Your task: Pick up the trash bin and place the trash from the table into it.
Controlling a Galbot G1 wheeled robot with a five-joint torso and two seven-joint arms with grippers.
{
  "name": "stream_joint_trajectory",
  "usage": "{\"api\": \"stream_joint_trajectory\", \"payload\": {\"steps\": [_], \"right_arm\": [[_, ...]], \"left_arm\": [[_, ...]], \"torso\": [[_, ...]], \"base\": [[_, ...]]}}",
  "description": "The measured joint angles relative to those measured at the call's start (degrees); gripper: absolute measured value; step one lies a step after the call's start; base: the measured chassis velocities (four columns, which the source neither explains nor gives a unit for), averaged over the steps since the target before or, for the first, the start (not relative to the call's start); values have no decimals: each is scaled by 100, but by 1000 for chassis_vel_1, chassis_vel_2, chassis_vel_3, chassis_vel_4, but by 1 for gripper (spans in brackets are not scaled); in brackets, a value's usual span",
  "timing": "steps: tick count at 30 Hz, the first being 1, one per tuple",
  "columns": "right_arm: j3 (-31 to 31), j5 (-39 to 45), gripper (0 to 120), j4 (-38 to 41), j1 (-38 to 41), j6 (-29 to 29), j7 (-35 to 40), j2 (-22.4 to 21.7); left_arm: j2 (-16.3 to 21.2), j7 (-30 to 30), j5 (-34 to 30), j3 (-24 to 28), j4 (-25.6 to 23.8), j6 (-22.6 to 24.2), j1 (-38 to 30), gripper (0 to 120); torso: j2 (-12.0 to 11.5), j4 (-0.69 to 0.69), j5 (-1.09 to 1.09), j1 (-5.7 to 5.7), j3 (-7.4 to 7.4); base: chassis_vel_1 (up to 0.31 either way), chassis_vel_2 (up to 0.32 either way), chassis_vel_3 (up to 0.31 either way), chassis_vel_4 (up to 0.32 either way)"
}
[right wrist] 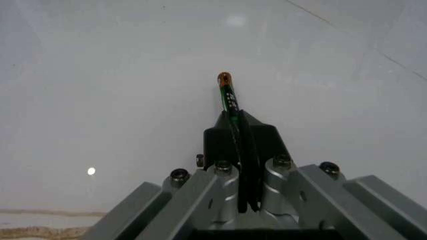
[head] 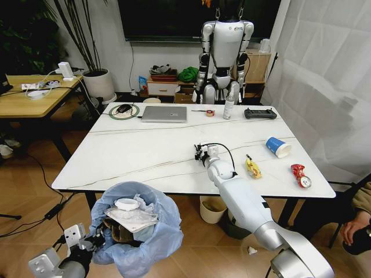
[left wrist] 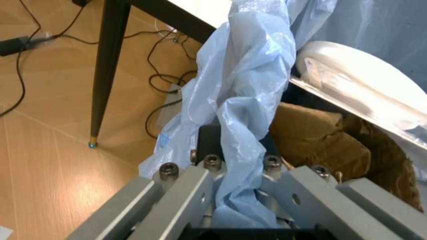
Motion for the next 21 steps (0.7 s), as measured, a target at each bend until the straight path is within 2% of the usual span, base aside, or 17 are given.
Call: {"api": "stream_joint_trajectory", "payload": {"steps": [3, 5, 6, 9, 12, 13, 14, 18, 21], "right_arm": [[-38, 218, 0, 280, 5, 28, -58, -105], [-173, 606, 0, 976, 4, 112, -162, -322], [-173, 606, 0, 976, 4, 112, -162, -322], [-504, 1285, 0, 2171, -105, 236, -317, -709], [-828, 2010, 0, 3522, -304, 447, -766, -1295], [-979, 2252, 0, 4151, -394, 569, -988, -1673], [-979, 2252, 0, 4151, -394, 569, -988, -1673], [-1447, 2554, 0, 5472, -718, 858, -1474, -2690], [-1709, 2514, 0, 5883, -887, 957, -1571, -2961]], "left_arm": [[-1, 1, 0, 15, 8, 0, -11, 0], [-1, 3, -1, 39, 23, 0, -32, 0], [-1, 3, -1, 39, 23, 0, -32, 0], [-3, 6, -5, 54, 55, 0, -55, 0], [1, 7, -21, 54, 64, 0, -79, 0], [2, 7, -26, 50, 65, 0, -89, 0], [2, 7, -26, 50, 65, 0, -89, 0], [-1, 7, -39, 36, 66, 0, -113, 0], [2, 6, -40, 31, 67, 1, -107, 0]], "torso": [[0, 0, 0, 0, 0], [0, 0, 0, 0, 0], [0, 0, 0, 0, 0], [0, 1, 1, 1, 0], [0, 2, 1, 1, 0], [0, 2, 0, -1, -1], [0, 2, 0, -1, -1], [0, -4, 2, -2, -2], [0, -2, 0, -2, -2]], "base": [[0, 0, 0, 0], [0, 0, 0, 0], [0, 0, 0, 0], [0, 0, 0, 0], [0, 0, 0, 0], [0, 0, 0, 0], [0, 0, 0, 0], [0, 0, 0, 0], [0, 0, 0, 0]]}}
